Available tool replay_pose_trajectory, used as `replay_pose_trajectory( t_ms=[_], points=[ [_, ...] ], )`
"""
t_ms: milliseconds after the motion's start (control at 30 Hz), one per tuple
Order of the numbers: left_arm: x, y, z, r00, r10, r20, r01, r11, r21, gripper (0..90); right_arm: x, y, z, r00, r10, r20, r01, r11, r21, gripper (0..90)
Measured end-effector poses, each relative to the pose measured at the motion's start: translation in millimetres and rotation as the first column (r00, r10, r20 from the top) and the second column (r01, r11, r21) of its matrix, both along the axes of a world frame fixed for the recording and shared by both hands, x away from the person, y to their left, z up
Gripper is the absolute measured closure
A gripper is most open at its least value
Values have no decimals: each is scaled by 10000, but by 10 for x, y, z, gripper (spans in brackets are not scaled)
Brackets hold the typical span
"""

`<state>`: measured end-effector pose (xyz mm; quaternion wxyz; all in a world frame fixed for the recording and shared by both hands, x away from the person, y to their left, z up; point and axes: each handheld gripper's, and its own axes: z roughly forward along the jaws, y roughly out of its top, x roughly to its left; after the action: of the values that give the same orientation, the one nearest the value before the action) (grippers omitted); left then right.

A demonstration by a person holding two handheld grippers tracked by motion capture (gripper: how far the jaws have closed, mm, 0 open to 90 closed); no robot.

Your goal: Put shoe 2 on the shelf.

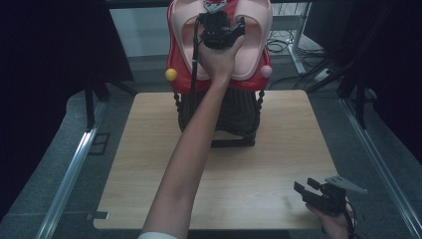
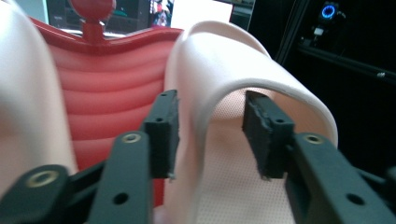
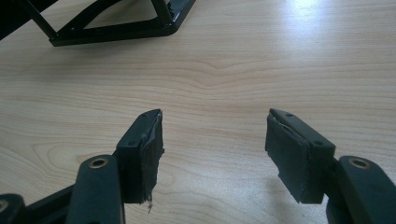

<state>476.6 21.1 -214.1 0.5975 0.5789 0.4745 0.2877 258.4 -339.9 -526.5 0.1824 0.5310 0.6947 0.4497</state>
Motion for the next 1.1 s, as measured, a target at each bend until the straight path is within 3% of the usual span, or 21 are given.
replay_pose_trajectory(
  t_ms=[67, 300, 567, 833, 1100],
  points=[
    [-32, 37, -7, 9998, -205, -21, 205, 9997, -123, 478, -1, 4, -1, 10000, -10, 12, 10, 10000, -9, 368],
    [-252, 133, -34, 9951, -946, 293, 950, 9954, -140, 443, -1, 13, 6, 10000, -31, 56, 32, 10000, -73, 368],
    [-575, 283, -140, 9843, -1680, 537, 1699, 9850, -318, 430, 3, 18, -6, 10000, -64, 14, 64, 9997, -220, 368],
    [-846, 390, -324, 9697, -2376, 565, 2390, 9708, -202, 425, 8, 37, -17, 9999, -107, 21, 107, 9995, -292, 368],
    [-1114, 509, -573, 9590, -2732, 754, 2766, 9602, -388, 424, 3, 59, -28, 10000, -75, -8, 74, 9993, -355, 368]
  ],
)
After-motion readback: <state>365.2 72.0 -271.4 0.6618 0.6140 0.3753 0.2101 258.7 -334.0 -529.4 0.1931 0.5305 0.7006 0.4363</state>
